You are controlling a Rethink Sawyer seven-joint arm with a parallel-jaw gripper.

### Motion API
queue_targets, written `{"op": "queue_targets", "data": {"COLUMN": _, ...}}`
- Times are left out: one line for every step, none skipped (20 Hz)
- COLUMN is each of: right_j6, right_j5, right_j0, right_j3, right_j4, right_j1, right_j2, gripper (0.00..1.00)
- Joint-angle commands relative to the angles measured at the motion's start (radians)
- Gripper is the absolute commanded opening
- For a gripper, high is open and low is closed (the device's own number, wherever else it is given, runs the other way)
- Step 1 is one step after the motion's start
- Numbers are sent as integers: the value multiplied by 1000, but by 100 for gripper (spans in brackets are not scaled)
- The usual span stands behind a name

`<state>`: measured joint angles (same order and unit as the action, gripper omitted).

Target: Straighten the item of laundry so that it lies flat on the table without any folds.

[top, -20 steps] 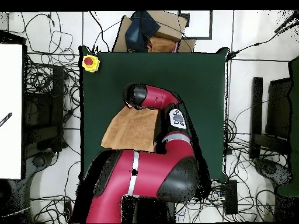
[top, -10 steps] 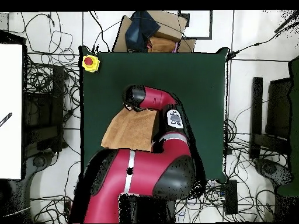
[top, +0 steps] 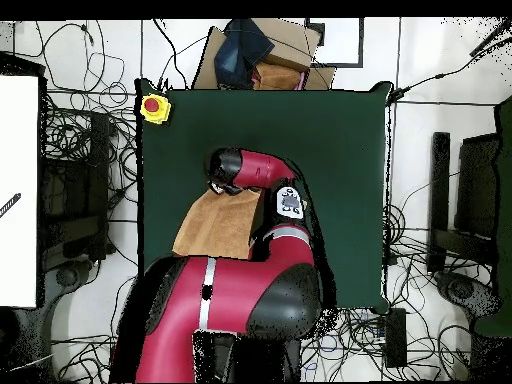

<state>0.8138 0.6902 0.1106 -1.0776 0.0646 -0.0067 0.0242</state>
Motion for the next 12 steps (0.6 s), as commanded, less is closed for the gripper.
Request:
{"op": "queue_targets", "data": {"right_j6": 345, "right_j5": 73, "right_j0": -10, "right_j3": -50, "right_j4": 44, "right_j1": 30, "right_j2": -24, "gripper": 100}}
{"op": "queue_targets", "data": {"right_j6": 346, "right_j5": 67, "right_j0": -8, "right_j3": -62, "right_j4": 45, "right_j1": 23, "right_j2": -25, "gripper": 100}}
{"op": "queue_targets", "data": {"right_j6": 346, "right_j5": 69, "right_j0": -10, "right_j3": -66, "right_j4": 46, "right_j1": 20, "right_j2": -28, "gripper": 100}}
{"op": "queue_targets", "data": {"right_j6": 344, "right_j5": 67, "right_j0": -10, "right_j3": -68, "right_j4": 48, "right_j1": 19, "right_j2": -30, "gripper": 100}}
{"op": "queue_targets", "data": {"right_j6": 344, "right_j5": 69, "right_j0": -11, "right_j3": -69, "right_j4": 50, "right_j1": 19, "right_j2": -33, "gripper": 100}}
{"op": "queue_targets", "data": {"right_j6": 343, "right_j5": 68, "right_j0": -12, "right_j3": -68, "right_j4": 51, "right_j1": 19, "right_j2": -34, "gripper": 100}}
{"op": "queue_targets", "data": {"right_j6": 341, "right_j5": 69, "right_j0": -13, "right_j3": -67, "right_j4": 53, "right_j1": 20, "right_j2": -35, "gripper": 100}}
{"op": "queue_targets", "data": {"right_j6": 339, "right_j5": 71, "right_j0": -13, "right_j3": -66, "right_j4": 55, "right_j1": 20, "right_j2": -36, "gripper": 100}}
{"op": "queue_targets", "data": {"right_j6": 338, "right_j5": 72, "right_j0": -14, "right_j3": -65, "right_j4": 56, "right_j1": 21, "right_j2": -37, "gripper": 100}}
{"op": "queue_targets", "data": {"right_j6": 336, "right_j5": 71, "right_j0": -13, "right_j3": -66, "right_j4": 57, "right_j1": 20, "right_j2": -37, "gripper": 100}}
{"op": "queue_targets", "data": {"right_j6": 333, "right_j5": 69, "right_j0": -12, "right_j3": -67, "right_j4": 58, "right_j1": 20, "right_j2": -37, "gripper": 100}}
{"op": "queue_targets", "data": {"right_j6": 330, "right_j5": 68, "right_j0": -12, "right_j3": -69, "right_j4": 58, "right_j1": 19, "right_j2": -37, "gripper": 100}}
